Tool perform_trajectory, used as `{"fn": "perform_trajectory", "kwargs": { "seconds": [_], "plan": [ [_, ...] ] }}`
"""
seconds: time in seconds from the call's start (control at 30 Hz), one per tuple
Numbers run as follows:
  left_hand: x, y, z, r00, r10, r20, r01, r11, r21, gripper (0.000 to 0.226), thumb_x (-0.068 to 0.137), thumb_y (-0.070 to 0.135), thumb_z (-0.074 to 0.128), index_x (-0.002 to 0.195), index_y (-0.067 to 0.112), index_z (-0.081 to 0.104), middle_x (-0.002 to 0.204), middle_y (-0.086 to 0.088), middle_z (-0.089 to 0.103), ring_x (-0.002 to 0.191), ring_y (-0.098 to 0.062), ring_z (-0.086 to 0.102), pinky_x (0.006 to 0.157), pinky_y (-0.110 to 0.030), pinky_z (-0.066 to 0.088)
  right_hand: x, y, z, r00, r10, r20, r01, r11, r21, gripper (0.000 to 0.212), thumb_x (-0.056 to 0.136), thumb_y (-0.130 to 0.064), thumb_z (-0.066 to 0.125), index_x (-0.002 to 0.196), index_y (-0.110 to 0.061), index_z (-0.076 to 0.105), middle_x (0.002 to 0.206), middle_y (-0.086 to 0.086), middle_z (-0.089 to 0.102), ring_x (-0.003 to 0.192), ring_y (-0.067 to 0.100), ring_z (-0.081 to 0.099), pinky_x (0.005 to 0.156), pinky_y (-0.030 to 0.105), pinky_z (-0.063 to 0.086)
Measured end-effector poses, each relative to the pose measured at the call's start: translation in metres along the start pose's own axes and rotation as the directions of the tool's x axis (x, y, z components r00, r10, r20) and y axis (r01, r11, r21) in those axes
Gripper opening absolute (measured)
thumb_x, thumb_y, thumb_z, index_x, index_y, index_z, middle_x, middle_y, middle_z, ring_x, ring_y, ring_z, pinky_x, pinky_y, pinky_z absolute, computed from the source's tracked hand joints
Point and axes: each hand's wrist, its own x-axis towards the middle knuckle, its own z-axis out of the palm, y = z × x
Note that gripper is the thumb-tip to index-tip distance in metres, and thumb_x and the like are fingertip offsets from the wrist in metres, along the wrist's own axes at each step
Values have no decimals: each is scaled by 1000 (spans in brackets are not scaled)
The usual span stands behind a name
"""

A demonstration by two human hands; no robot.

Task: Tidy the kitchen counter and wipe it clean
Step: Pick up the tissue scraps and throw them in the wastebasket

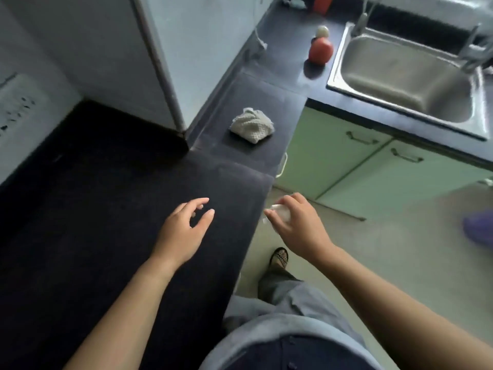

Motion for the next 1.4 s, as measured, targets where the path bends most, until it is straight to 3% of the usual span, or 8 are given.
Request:
{"fn": "perform_trajectory", "kwargs": {
  "seconds": [0.23,0.4,0.5,0.63,0.8,0.97,1.17,1.4],
  "plan": [
    [-37,82,96,935,70,348,42,951,-307,16,92,18,53,95,26,66,100,1,68,88,-9,62,69,-7,44,-109,78,-54,953,267,-141,-254,962,105,21,82,-36,65,91,-17,65,91,3,56,86,23,53,77,27,38],
    [-46,147,164,809,212,548,-78,963,-258,18,93,20,50,102,18,65,96,2,67,73,6,60,64,-2,41,-175,132,-95,820,496,-287,-422,861,284,20,79,-39,63,86,-19,65,89,-1,57,88,20,55,81,25,39],
    [-60,186,219,716,273,643,-168,961,-221,16,93,21,52,100,20,66,94,3,67,74,5,59,64,-4,41,-210,171,-125,744,575,-340,-475,813,337,15,82,-32,66,89,-19,66,93,-1,59,89,15,55,77,14,35],
    [-93,240,303,585,314,748,-288,942,-170,22,81,42,52,94,31,65,95,5,69,84,-3,61,71,-11,44,-256,231,-173,636,657,-404,-502,750,431,10,81,-30,67,87,-22,65,92,-3,60,86,12,56,75,3,33],
    [-141,298,404,455,363,813,-376,906,-194,25,77,50,52,92,35,65,96,4,69,88,-10,63,81,-22,48,-313,308,-226,484,740,-466,-536,672,511,8,81,-30,67,86,-24,65,93,-4,60,87,10,54,74,3,33],
    [-168,338,470,416,328,848,-391,907,-158,20,80,44,52,92,35,66,94,6,71,89,-9,64,76,-23,44,-352,360,-255,361,819,-446,-540,574,616,5,83,-34,64,85,-30,62,94,-10,58,90,6,54,73,4,35],
    [-159,395,540,362,320,876,-443,886,-141,13,92,26,53,95,30,66,95,3,71,87,-7,64,72,-8,44,-358,421,-283,288,871,-398,-533,491,689,5,82,-33,65,85,-30,63,93,-13,58,90,6,56,73,8,37],
    [-123,482,677,266,269,926,-461,879,-123,12,91,31,55,95,32,66,96,6,71,89,-10,64,71,-8,44,-324,547,-366,209,881,-423,-586,460,667,10,83,-33,64,89,-26,65,95,-8,58,90,9,53,76,3,34]
  ]
}}
